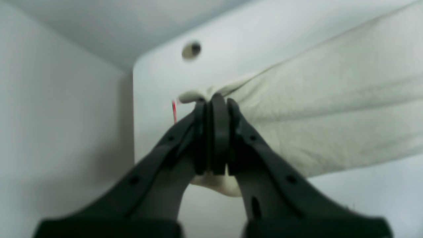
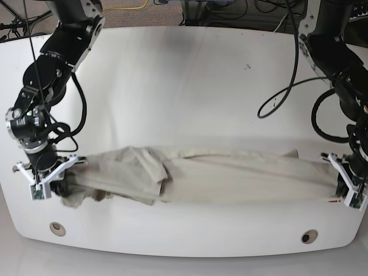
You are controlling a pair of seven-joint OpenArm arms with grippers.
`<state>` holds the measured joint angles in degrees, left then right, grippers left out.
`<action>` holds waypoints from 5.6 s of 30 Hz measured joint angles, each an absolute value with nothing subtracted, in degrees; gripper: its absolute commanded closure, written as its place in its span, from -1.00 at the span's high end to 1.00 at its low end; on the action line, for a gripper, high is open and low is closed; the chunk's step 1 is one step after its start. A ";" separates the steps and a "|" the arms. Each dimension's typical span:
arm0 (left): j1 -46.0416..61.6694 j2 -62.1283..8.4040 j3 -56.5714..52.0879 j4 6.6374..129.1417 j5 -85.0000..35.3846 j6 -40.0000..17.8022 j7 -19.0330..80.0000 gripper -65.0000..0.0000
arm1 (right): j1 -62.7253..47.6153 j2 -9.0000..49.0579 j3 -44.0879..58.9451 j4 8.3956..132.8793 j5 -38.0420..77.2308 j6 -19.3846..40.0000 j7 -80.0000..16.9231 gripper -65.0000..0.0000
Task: Fold the T-shirt properly
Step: 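Lay the shirt flat by drawing both grippers back across the table, then release the shirt and move both open grippers along its sides toward the hem, then pinch the hem corners, right gripper first, then the left gripper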
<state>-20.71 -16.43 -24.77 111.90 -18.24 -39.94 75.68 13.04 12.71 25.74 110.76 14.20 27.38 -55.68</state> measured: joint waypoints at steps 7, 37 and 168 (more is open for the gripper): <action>-10.68 -16.29 -25.82 112.20 -18.98 -39.97 74.76 -1.00 | 2.83 8.91 28.18 110.89 13.89 27.20 -53.74 -1.00; 20.86 -18.76 -28.95 111.94 -14.52 -39.97 74.15 -1.00 | -21.21 1.41 34.28 110.85 13.39 27.07 -48.01 -1.00; -24.03 -21.32 -35.57 60.82 -1.87 -39.92 55.68 0.56 | 22.31 13.82 19.51 49.06 14.24 27.00 -27.42 -0.82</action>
